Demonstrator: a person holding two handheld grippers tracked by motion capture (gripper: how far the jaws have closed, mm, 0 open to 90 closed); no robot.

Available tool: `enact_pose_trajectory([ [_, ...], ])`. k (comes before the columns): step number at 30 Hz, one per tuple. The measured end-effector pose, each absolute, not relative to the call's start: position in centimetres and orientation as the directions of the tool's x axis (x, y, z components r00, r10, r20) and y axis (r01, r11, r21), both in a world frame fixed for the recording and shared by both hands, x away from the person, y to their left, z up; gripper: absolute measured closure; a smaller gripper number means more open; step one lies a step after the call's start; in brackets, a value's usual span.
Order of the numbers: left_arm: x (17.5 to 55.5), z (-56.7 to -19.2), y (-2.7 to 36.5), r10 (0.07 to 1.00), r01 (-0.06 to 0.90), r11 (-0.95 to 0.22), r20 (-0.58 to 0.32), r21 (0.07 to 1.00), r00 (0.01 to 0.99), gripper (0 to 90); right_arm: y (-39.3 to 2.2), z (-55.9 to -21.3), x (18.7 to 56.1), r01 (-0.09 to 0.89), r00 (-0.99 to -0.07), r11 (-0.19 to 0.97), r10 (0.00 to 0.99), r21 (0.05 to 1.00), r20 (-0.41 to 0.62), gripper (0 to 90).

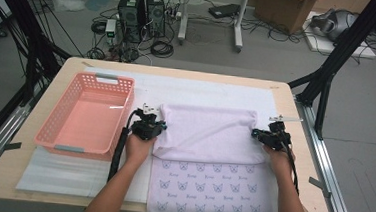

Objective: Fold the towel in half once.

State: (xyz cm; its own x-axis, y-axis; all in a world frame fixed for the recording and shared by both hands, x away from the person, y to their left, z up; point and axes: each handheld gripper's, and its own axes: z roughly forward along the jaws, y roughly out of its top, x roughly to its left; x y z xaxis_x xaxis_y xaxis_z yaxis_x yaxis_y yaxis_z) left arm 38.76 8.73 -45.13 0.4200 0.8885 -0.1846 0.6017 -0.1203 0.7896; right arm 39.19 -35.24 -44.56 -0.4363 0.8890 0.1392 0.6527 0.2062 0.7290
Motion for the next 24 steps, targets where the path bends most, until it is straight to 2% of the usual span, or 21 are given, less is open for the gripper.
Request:
enact_pose_trajectory([
  [3, 39.5, -44.8, 9.0, 0.896, 0.581, -0.077, -0.199, 0.81, 0.397, 86.1, -35.1, -44.5, 39.2, 0.628, -0.428, 0.215, 0.898, 0.748, 0.101, 85.3],
  [5, 40.2, -44.4, 8.8, 0.9, 0.577, -0.097, -0.177, 0.811, 0.399, 86.1, -35.0, -44.4, 39.3, 0.601, -0.419, 0.213, 0.905, 0.771, 0.076, 85.3],
  [11, 42.0, -43.5, 9.0, 0.904, 0.509, -0.066, -0.164, 0.858, 0.394, 85.9, -35.1, -44.0, 40.1, 0.547, -0.355, 0.148, 0.933, 0.824, 0.068, 85.3],
  [14, 42.2, -44.3, 9.1, 0.899, 0.541, -0.062, -0.189, 0.838, 0.396, 84.3, -34.9, -43.8, 40.6, 0.54, -0.342, 0.137, 0.937, 0.83, 0.068, 84.9],
  [15, 42.1, -44.4, 9.1, 0.898, 0.554, -0.068, -0.191, 0.83, 0.396, 81.4, -34.9, -43.9, 40.7, 0.544, -0.338, 0.142, 0.939, 0.827, 0.061, 83.9],
  [16, 42.0, -44.5, 9.1, 0.897, 0.563, -0.059, -0.205, 0.824, 0.393, 72.9, -34.9, -43.9, 40.8, 0.555, -0.334, 0.137, 0.94, 0.821, 0.068, 80.5],
  [17, 41.9, -44.4, 9.2, 0.89, 0.568, -0.052, -0.219, 0.822, 0.4, 64.8, -35.0, -44.0, 40.8, 0.565, -0.333, 0.128, 0.939, 0.815, 0.083, 75.3],
  [18, 41.5, -44.2, 9.2, 0.885, 0.558, -0.054, -0.22, 0.828, 0.411, 61.3, -35.0, -44.0, 40.7, 0.569, -0.323, 0.125, 0.943, 0.813, 0.081, 69.3],
  [21, 40.3, -43.7, 9.3, 0.859, 0.531, -0.043, -0.24, 0.847, 0.452, 56.9, -35.6, -43.5, 40.4, 0.584, -0.322, 0.1, 0.939, 0.806, 0.117, 60.6],
  [24, 39.4, -43.0, 9.0, 0.826, 0.543, -0.091, -0.241, 0.835, 0.509, 53.3, -35.7, -42.7, 39.7, 0.578, -0.363, 0.129, 0.925, 0.806, 0.112, 56.9],
])
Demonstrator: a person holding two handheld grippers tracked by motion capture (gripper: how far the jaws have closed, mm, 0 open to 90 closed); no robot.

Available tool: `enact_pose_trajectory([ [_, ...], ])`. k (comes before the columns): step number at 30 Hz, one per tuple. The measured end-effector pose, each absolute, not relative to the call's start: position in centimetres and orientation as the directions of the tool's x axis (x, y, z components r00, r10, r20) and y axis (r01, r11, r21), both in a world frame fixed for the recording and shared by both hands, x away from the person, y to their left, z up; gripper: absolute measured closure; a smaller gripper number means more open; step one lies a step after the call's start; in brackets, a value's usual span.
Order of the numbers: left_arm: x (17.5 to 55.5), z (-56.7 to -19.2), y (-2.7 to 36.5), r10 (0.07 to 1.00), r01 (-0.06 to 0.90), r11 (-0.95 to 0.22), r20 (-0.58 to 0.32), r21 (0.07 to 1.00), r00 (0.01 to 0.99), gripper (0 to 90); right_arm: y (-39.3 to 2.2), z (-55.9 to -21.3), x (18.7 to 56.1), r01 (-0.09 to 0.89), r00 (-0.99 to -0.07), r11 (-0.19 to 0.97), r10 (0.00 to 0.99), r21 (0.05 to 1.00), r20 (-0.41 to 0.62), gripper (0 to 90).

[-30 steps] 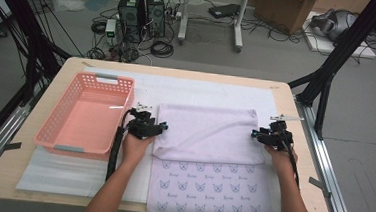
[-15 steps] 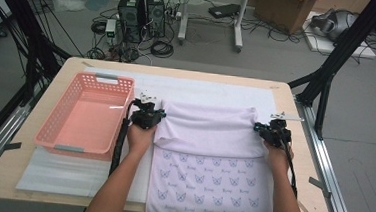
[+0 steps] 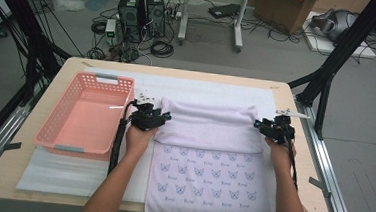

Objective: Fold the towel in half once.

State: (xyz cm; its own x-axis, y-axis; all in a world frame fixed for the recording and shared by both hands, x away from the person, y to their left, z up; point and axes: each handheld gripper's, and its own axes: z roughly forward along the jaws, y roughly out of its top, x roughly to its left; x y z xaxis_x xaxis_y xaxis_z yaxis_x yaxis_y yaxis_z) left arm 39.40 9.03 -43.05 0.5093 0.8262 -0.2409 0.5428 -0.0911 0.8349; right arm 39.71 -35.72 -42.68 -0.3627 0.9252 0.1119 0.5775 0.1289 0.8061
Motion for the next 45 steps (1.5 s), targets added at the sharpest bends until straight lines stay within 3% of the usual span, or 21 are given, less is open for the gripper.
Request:
enact_pose_trajectory([
  [5, 37.2, -42.1, 8.8, 0.792, 0.48, -0.087, -0.232, 0.873, 0.565, 54.1, -35.9, -41.6, 37.7, 0.552, -0.424, 0.163, 0.899, 0.818, 0.107, 55.3],
  [12, 34.5, -43.3, 8.6, 0.726, 0.511, -0.148, -0.258, 0.846, 0.638, 48.8, -36.0, -42.1, 34.6, 0.571, -0.519, 0.21, 0.842, 0.794, 0.15, 50.6],
  [16, 33.8, -44.3, 8.1, 0.741, 0.555, -0.22, -0.233, 0.802, 0.63, 54.1, -36.0, -43.3, 33.1, 0.56, -0.55, 0.236, 0.822, 0.794, 0.144, 50.3],
  [17, 33.8, -44.5, 7.8, 0.758, 0.578, -0.251, -0.214, 0.777, 0.616, 62.1, -35.8, -43.7, 33.0, 0.567, -0.552, 0.26, 0.825, 0.782, 0.125, 53.2],
  [18, 33.7, -44.7, 7.7, 0.761, 0.579, -0.259, -0.206, 0.773, 0.616, 71.8, -35.7, -44.0, 32.9, 0.571, -0.557, 0.286, 0.824, 0.769, 0.107, 63.4],
  [20, 33.1, -44.7, 7.9, 0.771, 0.554, -0.221, -0.204, 0.803, 0.603, 83.6, -35.6, -44.2, 32.5, 0.564, -0.569, 0.313, 0.818, 0.764, 0.085, 81.0],
  [21, 32.8, -44.7, 8.0, 0.766, 0.547, -0.216, -0.206, 0.809, 0.608, 84.4, -35.6, -44.2, 32.2, 0.547, -0.575, 0.315, 0.815, 0.776, 0.075, 84.0],
  [30, 29.0, -44.6, 9.6, 0.715, 0.458, -0.155, -0.22, 0.875, 0.663, 85.2, -36.5, -43.6, 28.8, 0.49, -0.577, 0.246, 0.811, 0.836, 0.099, 84.3],
  [45, 23.3, -44.5, 10.1, 0.695, 0.437, -0.148, -0.221, 0.887, 0.684, 84.3, -36.8, -43.5, 23.8, 0.485, -0.595, 0.272, 0.799, 0.831, 0.086, 83.7],
])
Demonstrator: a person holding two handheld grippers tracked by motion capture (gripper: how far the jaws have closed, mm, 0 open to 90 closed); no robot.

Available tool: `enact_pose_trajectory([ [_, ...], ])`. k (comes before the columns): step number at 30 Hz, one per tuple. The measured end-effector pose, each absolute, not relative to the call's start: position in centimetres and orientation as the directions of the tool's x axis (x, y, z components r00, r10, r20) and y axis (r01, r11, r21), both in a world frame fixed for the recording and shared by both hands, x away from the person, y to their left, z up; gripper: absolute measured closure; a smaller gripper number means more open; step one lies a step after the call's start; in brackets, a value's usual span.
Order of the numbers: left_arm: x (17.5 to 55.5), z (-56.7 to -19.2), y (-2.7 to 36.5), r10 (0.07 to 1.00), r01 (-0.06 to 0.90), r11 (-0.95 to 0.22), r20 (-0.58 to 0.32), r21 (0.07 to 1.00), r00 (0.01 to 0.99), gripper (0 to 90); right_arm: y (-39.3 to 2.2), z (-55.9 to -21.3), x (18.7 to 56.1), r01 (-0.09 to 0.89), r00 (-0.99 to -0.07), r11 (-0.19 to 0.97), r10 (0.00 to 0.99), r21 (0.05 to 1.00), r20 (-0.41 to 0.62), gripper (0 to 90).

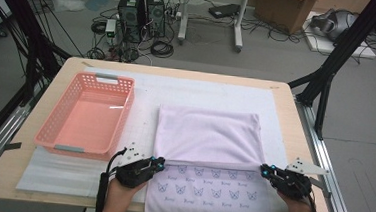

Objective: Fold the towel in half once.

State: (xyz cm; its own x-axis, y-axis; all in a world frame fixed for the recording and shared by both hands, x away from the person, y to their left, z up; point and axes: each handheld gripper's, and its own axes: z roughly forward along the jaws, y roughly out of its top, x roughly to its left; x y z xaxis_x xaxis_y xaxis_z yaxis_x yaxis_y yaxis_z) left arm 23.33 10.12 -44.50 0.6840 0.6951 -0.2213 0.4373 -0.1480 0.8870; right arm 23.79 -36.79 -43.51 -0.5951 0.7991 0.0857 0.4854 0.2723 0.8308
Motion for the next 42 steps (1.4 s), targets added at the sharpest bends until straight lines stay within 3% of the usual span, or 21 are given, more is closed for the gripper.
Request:
enact_pose_trajectory([
  [9, 20.4, -44.8, 10.1, 0.671, 0.447, -0.17, -0.229, 0.878, 0.705, 82.8, -37.3, -43.4, 21.0, 0.504, -0.599, 0.281, 0.795, 0.817, 0.096, 84.2],
  [10, 20.5, -44.8, 10.2, 0.671, 0.453, -0.163, -0.238, 0.877, 0.702, 78.4, -37.3, -43.5, 20.8, 0.509, -0.601, 0.288, 0.794, 0.811, 0.095, 83.4],
  [11, 20.7, -44.8, 10.3, 0.682, 0.457, -0.151, -0.242, 0.876, 0.69, 68.1, -37.3, -43.6, 20.7, 0.514, -0.603, 0.294, 0.792, 0.806, 0.095, 78.3],
  [13, 20.9, -44.7, 10.7, 0.701, 0.455, -0.107, -0.257, 0.884, 0.665, 52.1, -37.4, -43.6, 20.7, 0.521, -0.591, 0.27, 0.799, 0.81, 0.113, 63.5],
  [16, 21.5, -44.4, 11.5, 0.728, 0.437, -0.062, -0.259, 0.897, 0.635, 44.6, -37.9, -43.1, 20.8, 0.496, -0.581, 0.198, 0.799, 0.846, 0.154, 56.0],
  [23, 24.0, -45.4, 12.2, 0.785, 0.557, -0.054, -0.31, 0.829, 0.537, 42.6, -37.7, -43.8, 22.2, 0.542, -0.467, 0.169, 0.875, 0.823, 0.127, 51.5],
  [31, 24.8, -45.7, 11.4, 0.775, 0.619, -0.082, -0.34, 0.781, 0.532, 40.7, -36.6, -45.0, 24.1, 0.6, -0.449, 0.222, 0.888, 0.769, 0.094, 54.0],
  [33, 24.5, -45.8, 11.2, 0.764, 0.614, -0.098, -0.336, 0.783, 0.55, 44.6, -36.4, -45.1, 24.0, 0.597, -0.451, 0.238, 0.889, 0.766, 0.075, 61.0],
  [36, 23.9, -45.8, 10.5, 0.777, 0.605, -0.133, -0.296, 0.785, 0.556, 63.8, -36.3, -45.1, 23.9, 0.611, -0.464, 0.219, 0.878, 0.761, 0.12, 81.2],
  [39, 23.7, -45.8, 10.5, 0.782, 0.631, -0.116, -0.321, 0.767, 0.534, 82.7, -36.3, -45.0, 23.9, 0.632, -0.462, 0.198, 0.873, 0.749, 0.159, 85.2],
  [42, 22.7, -45.6, 11.0, 0.768, 0.645, -0.117, -0.343, 0.755, 0.541, 84.8, -36.5, -44.8, 23.3, 0.632, -0.468, 0.197, 0.868, 0.749, 0.167, 85.8],
])
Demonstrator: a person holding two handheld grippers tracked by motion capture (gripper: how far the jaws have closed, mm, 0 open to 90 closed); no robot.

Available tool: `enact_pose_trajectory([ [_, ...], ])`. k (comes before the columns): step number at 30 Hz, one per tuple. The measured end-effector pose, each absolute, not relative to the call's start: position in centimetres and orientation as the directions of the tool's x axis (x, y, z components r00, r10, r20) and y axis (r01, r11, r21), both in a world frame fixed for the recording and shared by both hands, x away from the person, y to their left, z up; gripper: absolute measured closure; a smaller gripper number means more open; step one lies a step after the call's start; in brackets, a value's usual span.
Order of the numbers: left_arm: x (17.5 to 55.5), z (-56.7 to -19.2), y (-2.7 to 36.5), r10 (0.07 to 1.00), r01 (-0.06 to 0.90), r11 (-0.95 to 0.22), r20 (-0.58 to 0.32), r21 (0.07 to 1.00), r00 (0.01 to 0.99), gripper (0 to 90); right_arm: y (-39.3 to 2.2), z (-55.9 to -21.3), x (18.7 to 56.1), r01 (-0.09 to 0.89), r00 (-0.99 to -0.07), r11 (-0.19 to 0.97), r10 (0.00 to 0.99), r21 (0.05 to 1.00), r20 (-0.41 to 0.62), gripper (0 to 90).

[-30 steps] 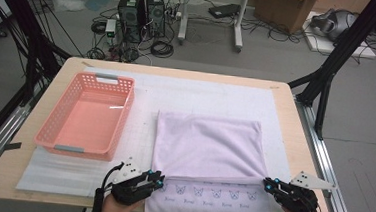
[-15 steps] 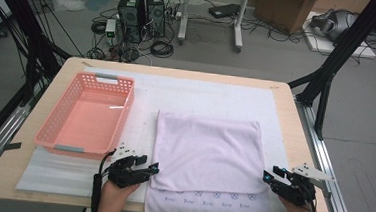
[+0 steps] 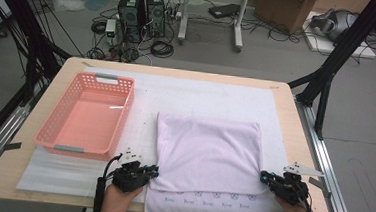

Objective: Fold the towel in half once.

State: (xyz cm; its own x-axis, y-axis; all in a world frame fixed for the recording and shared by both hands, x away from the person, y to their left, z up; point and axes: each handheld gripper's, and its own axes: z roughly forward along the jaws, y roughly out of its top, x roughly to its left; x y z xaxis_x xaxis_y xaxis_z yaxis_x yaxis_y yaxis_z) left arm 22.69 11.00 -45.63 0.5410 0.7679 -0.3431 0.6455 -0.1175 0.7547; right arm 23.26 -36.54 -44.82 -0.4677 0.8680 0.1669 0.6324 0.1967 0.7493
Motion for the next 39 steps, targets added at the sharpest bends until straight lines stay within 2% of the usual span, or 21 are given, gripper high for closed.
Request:
enact_pose_trajectory([
  [7, 20.2, -45.6, 12.3, 0.73, 0.636, -0.117, -0.368, 0.763, 0.576, 82.8, -36.9, -44.1, 20.9, 0.651, -0.503, 0.228, 0.844, 0.724, 0.185, 84.7],
  [8, 20.3, -45.5, 12.3, 0.73, 0.622, -0.115, -0.358, 0.775, 0.582, 80.0, -36.8, -44.0, 20.8, 0.655, -0.505, 0.235, 0.843, 0.718, 0.185, 83.3],
  [10, 20.8, -45.3, 12.3, 0.727, 0.594, -0.107, -0.344, 0.797, 0.594, 64.4, -36.8, -43.9, 20.9, 0.653, -0.499, 0.23, 0.847, 0.722, 0.182, 71.8],
  [12, 21.5, -44.9, 12.2, 0.725, 0.548, -0.094, -0.32, 0.831, 0.61, 54.1, -36.9, -43.6, 21.3, 0.635, -0.499, 0.211, 0.847, 0.743, 0.186, 65.5],
  [16, 23.7, -43.9, 11.9, 0.731, 0.472, -0.088, -0.265, 0.877, 0.629, 48.5, -36.8, -42.9, 22.3, 0.587, -0.506, 0.196, 0.847, 0.786, 0.167, 55.9],
  [20, 26.6, -42.8, 11.3, 0.722, 0.426, -0.11, -0.223, 0.898, 0.655, 49.8, -37.0, -42.4, 24.2, 0.548, -0.512, 0.189, 0.846, 0.815, 0.149, 52.7],
  [24, 30.1, -42.1, 10.7, 0.741, 0.447, -0.111, -0.226, 0.888, 0.633, 49.2, -37.7, -41.9, 27.0, 0.545, -0.5, 0.169, 0.852, 0.821, 0.156, 51.1],
  [33, 36.5, -42.0, 9.4, 0.771, 0.455, -0.121, -0.205, 0.882, 0.603, 47.1, -38.1, -40.9, 35.3, 0.582, -0.512, 0.216, 0.847, 0.784, 0.147, 42.6],
  [39, 39.2, -43.1, 9.1, 0.784, 0.493, -0.125, -0.219, 0.861, 0.581, 45.4, -38.1, -41.8, 39.6, 0.633, -0.525, 0.222, 0.827, 0.742, 0.201, 38.1],
])
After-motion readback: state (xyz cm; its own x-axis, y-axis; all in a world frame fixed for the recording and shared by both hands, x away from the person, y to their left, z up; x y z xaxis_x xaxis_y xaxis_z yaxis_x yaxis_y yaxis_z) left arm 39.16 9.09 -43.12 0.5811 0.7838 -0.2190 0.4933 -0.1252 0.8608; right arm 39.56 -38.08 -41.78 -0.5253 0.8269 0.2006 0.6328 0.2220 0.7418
